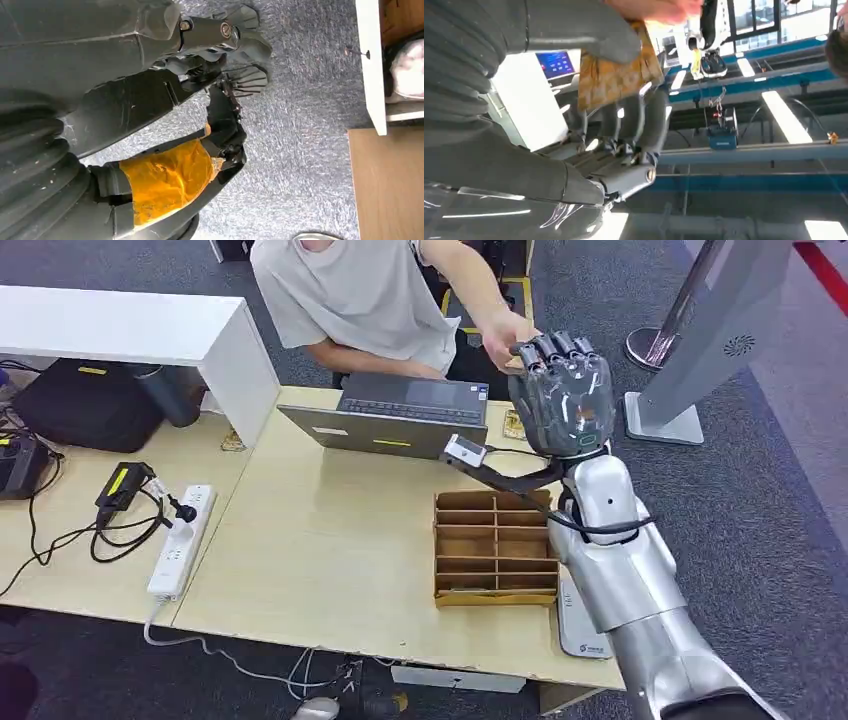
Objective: Pass the card to the sensor for recognition and then transmit it.
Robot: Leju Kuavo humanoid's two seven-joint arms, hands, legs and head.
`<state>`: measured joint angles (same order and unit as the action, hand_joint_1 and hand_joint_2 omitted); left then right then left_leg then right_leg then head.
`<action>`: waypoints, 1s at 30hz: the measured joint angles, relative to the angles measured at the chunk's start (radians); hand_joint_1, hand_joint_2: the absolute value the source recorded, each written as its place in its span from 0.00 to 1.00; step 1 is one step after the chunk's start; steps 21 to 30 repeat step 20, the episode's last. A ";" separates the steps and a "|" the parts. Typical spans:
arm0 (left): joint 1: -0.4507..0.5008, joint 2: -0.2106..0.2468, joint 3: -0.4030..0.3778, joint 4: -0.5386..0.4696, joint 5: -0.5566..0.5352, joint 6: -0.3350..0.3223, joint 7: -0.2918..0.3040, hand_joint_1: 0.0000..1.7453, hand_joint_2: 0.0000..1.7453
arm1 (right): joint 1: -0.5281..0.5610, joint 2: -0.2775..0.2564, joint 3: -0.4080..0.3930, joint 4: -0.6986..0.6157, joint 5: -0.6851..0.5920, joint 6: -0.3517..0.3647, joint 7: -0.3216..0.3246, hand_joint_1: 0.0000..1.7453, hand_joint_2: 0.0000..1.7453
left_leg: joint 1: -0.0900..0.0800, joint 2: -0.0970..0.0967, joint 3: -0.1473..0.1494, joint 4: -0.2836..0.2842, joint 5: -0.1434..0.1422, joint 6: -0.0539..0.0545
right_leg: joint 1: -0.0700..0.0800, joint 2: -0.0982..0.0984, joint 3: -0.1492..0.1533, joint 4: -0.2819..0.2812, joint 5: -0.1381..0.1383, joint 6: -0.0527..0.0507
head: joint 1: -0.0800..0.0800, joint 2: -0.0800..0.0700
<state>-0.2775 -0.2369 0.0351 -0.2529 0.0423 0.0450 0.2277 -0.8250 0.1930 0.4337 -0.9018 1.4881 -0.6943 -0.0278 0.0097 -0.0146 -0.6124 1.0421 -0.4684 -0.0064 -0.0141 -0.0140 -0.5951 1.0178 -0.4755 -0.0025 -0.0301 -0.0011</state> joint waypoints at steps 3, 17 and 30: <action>0.001 0.000 0.000 0.000 0.003 -0.006 -0.006 0.00 1.00 | 0.013 0.000 -0.020 0.004 0.000 0.000 -0.004 0.00 1.00 | 0.000 0.000 -0.002 0.001 0.000 0.001 | 0.000 0.000 -0.002 0.000 0.000 0.000 | 0.000 0.000; 0.008 0.004 0.000 0.001 0.028 -0.018 -0.023 0.00 1.00 | 0.024 -0.040 -0.072 0.048 0.055 0.000 0.047 0.00 1.00 | 0.000 0.000 -0.003 0.001 -0.001 0.001 | 0.000 0.000 -0.003 -0.001 0.000 0.001 | 0.000 0.000; 0.014 0.008 0.000 0.001 0.033 -0.026 -0.041 0.00 1.00 | 0.024 -0.098 -0.078 0.074 0.038 0.000 0.048 0.00 1.00 | 0.000 0.001 -0.003 0.001 -0.001 0.001 | 0.000 0.001 -0.002 -0.001 0.001 0.001 | 0.000 0.000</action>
